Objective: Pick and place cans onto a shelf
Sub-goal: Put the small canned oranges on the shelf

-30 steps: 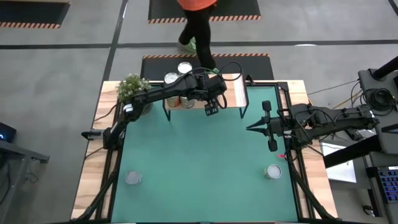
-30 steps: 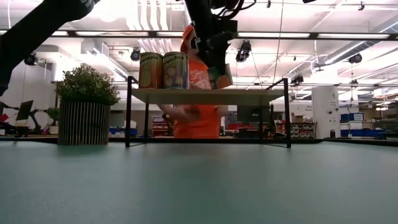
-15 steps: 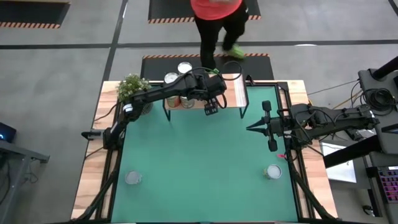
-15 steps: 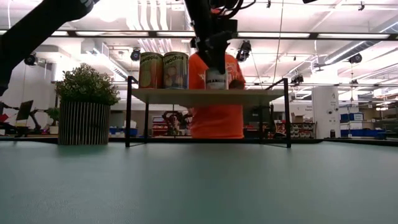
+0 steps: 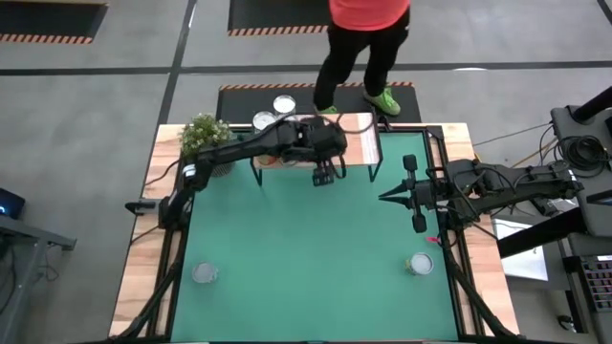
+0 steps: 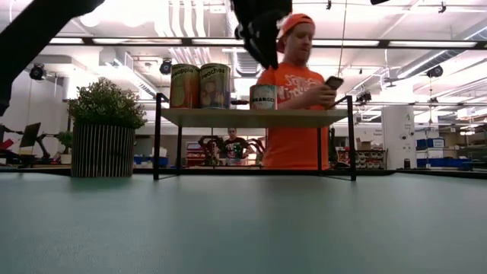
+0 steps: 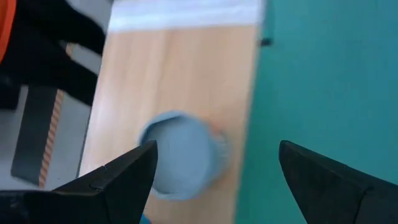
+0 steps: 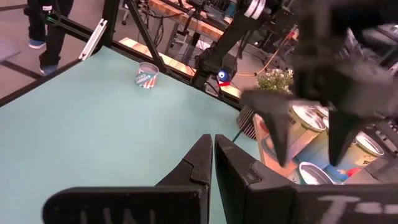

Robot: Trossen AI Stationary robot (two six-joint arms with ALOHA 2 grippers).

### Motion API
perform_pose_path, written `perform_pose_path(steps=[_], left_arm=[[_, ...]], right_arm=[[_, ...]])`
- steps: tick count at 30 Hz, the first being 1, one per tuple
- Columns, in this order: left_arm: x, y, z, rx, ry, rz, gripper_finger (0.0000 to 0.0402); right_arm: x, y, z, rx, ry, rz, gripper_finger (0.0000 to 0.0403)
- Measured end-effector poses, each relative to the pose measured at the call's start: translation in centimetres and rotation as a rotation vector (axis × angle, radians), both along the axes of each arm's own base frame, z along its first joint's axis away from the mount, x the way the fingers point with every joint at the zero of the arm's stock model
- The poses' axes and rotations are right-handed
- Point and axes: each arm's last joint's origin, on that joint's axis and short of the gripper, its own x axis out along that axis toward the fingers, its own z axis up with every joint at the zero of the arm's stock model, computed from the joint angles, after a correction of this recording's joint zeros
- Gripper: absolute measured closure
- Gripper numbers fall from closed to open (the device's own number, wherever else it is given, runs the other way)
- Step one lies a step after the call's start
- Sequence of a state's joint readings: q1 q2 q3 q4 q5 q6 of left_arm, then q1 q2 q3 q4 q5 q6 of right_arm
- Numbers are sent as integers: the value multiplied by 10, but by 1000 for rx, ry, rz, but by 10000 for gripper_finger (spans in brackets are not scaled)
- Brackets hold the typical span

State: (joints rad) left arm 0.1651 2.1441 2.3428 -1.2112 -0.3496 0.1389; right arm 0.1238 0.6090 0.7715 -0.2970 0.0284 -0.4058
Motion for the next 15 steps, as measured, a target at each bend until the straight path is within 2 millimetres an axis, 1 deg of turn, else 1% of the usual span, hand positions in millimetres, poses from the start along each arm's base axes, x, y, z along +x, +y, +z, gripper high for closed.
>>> perform_pose_path(steps=[6, 9, 12, 15], left_arm=[[-2, -53, 22, 38, -72, -159, 86], [-5, -77, 31, 68, -99, -205, 86], [-8, -98, 34, 120, -104, -217, 86], [-10, -113, 32, 147, -99, -231, 86]], right_arm=[[0, 0, 0, 11, 2, -2, 394], [0, 0, 0, 15, 3, -4, 394], [0, 0, 0, 19, 6, -5, 394], [0, 0, -1, 25, 8, -7, 394]])
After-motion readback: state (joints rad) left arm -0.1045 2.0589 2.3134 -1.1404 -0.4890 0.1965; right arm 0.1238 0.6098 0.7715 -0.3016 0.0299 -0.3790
